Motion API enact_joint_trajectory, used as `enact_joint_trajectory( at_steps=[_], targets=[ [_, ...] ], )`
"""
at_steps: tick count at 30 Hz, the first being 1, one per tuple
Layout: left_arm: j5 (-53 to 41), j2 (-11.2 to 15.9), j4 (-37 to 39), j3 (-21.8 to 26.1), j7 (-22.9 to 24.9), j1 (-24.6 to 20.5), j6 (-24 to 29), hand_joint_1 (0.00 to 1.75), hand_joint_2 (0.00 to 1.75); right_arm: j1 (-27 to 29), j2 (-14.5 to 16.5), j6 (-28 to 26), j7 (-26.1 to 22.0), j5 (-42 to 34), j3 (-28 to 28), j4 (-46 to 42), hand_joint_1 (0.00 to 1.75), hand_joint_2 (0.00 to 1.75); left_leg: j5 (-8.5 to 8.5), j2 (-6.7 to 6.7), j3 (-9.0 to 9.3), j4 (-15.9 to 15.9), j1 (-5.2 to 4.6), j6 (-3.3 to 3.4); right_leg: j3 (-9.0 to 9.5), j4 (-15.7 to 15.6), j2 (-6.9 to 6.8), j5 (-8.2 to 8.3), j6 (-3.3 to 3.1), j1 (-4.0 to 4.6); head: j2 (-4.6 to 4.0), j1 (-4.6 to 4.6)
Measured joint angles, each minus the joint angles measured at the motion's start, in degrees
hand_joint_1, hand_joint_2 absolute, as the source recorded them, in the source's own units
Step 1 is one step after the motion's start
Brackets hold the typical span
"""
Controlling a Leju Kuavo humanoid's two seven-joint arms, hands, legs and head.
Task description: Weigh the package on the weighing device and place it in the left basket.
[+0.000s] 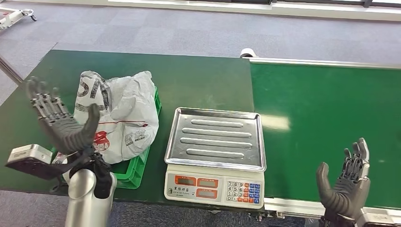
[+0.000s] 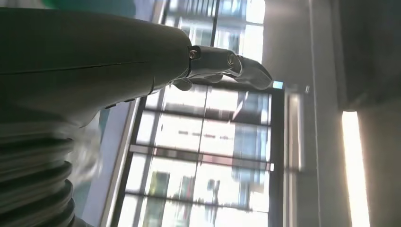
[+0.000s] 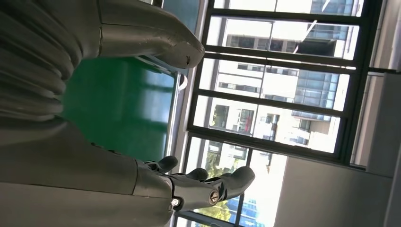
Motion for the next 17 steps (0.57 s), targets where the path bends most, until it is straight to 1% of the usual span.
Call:
enact_joint_trajectory(
  at_steps=[1,3,5,6,8,11,17],
  targets=[
    [0.1,0.2,0.3,-1.9,1.2,0.2,-2.8,0.0,1.75,-0.3,0.0,0.5,0.2,0.2,0.3,0.1,0.0,1.75,0.0,0.03,0.01,0.0,-0.01,0.0,0.0,0.0,0.03,0.01,0.0,-0.01,0.0,-0.01],
    [0.8,0.5,1.4,-5.6,5.2,0.7,-9.2,0.0,1.75,-1.0,0.0,1.5,0.7,0.8,1.1,0.5,0.0,1.75,-0.01,0.07,0.03,0.0,-0.02,0.01,0.0,0.0,0.06,0.02,0.02,-0.03,0.0,-0.01],
    [2.8,0.6,3.8,-9.3,10.0,1.1,-16.4,0.0,1.75,-2.2,0.0,2.1,0.9,1.7,2.2,1.0,0.0,1.75,-0.01,0.07,0.03,0.0,-0.03,0.02,0.01,0.0,0.06,0.03,0.03,-0.03,0.0,-0.01],
    [4.0,0.6,5.6,-10.9,11.6,1.2,-19.6,0.0,1.75,-2.8,0.0,2.1,1.0,2.3,2.9,1.3,0.0,1.75,0.0,0.07,0.03,0.0,-0.03,0.02,0.01,0.0,0.06,0.04,0.02,-0.03,0.0,-0.01],
    [5.1,0.6,9.1,-13.7,12.6,1.2,-23.6,0.0,1.75,-3.9,0.0,1.6,1.3,2.9,4.4,1.7,0.0,1.75,0.0,0.1,0.04,0.0,-0.02,0.01,-0.02,0.0,0.07,0.06,0.01,-0.02,0.0,-0.01],
    [5.1,0.5,13.1,-15.8,12.7,0.6,-24.9,0.0,1.75,-5.0,0.0,0.7,1.8,2.9,6.1,2.1,0.0,1.75,0.0,0.13,0.05,0.0,-0.02,0.01,-0.04,0.0,0.08,0.07,0.0,-0.01,0.0,-0.02],
    [4.5,0.6,17.3,-16.6,10.4,-0.5,-24.8,0.0,1.75,-7.0,-0.7,0.4,2.1,2.6,8.0,3.5,0.0,1.75,0.0,0.14,0.03,0.0,0.0,0.0,-0.06,0.0,0.09,0.06,-0.01,0.01,0.0,-0.02]
  ],
)
